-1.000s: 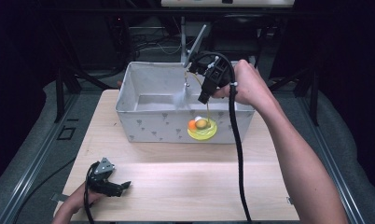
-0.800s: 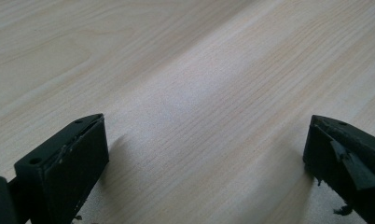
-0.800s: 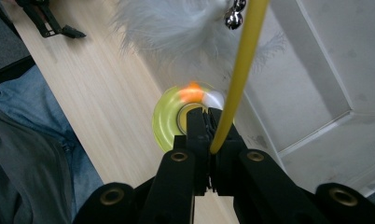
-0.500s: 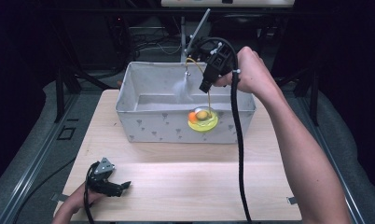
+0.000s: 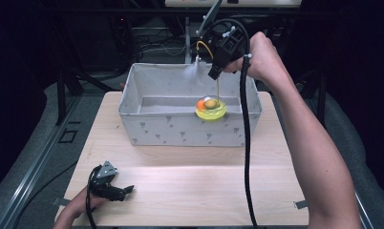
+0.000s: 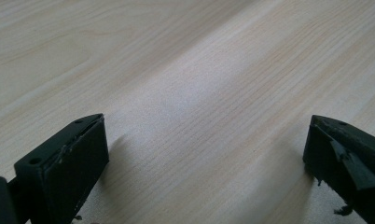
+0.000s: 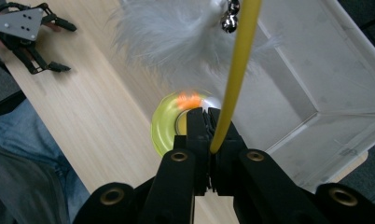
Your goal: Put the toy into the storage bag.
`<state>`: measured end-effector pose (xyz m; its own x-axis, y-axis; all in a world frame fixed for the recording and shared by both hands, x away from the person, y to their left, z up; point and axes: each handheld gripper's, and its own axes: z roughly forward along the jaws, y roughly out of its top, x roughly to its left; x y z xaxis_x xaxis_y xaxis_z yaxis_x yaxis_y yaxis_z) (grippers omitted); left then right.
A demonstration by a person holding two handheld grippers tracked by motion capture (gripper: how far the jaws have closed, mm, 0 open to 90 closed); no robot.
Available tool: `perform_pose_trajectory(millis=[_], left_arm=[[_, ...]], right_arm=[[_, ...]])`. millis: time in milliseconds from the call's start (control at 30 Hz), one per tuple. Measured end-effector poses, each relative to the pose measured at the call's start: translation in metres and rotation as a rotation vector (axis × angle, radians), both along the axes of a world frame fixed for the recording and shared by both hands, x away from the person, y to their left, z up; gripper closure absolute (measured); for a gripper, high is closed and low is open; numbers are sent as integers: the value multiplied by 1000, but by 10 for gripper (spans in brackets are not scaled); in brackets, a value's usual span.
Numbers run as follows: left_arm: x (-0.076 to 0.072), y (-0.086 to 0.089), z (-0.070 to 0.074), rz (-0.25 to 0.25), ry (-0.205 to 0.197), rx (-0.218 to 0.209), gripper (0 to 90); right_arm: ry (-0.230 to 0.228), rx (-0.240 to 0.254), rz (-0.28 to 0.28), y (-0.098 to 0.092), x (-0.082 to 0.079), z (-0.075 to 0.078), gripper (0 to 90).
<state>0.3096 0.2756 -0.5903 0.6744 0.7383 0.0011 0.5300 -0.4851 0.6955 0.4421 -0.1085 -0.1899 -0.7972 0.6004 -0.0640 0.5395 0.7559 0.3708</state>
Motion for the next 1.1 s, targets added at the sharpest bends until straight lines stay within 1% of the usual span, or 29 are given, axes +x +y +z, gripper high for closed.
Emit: perform_pose_trajectory(millis=[67,100,200,267,300,567,800,833,867,933,967,1100], left_arm=[[0,0,0,0,0,0,0],[0,0,0,2,1,-1,0],[0,0,0,3,1,-3,0],[0,0,0,2,1,-2,0],[0,0,0,3,1,-3,0],[0,0,0,2,1,-1,0],[0,0,0,-1,0,1,0],[0,0,0,0,0,0,0],[0,0,0,0,0,0,0],[0,0,0,-1,0,0,0],[0,0,0,0,0,0,0],[0,0,0,2,1,-2,0]], right_arm=[[-2,7,-9,-2,3,2,880],[-11,7,-16,-3,4,3,880],[-14,4,-29,-5,9,5,880],[-14,20,-41,-7,12,6,880],[-25,14,-48,-8,14,6,880],[-46,15,-91,-13,24,10,880],[-51,20,-133,-18,35,7,880],[-58,30,-140,-19,36,6,880],[-52,22,-144,-19,38,6,880],[-60,28,-155,-21,41,4,880],[-55,18,-159,-22,42,4,880],[-64,29,-186,-25,48,1,880]])
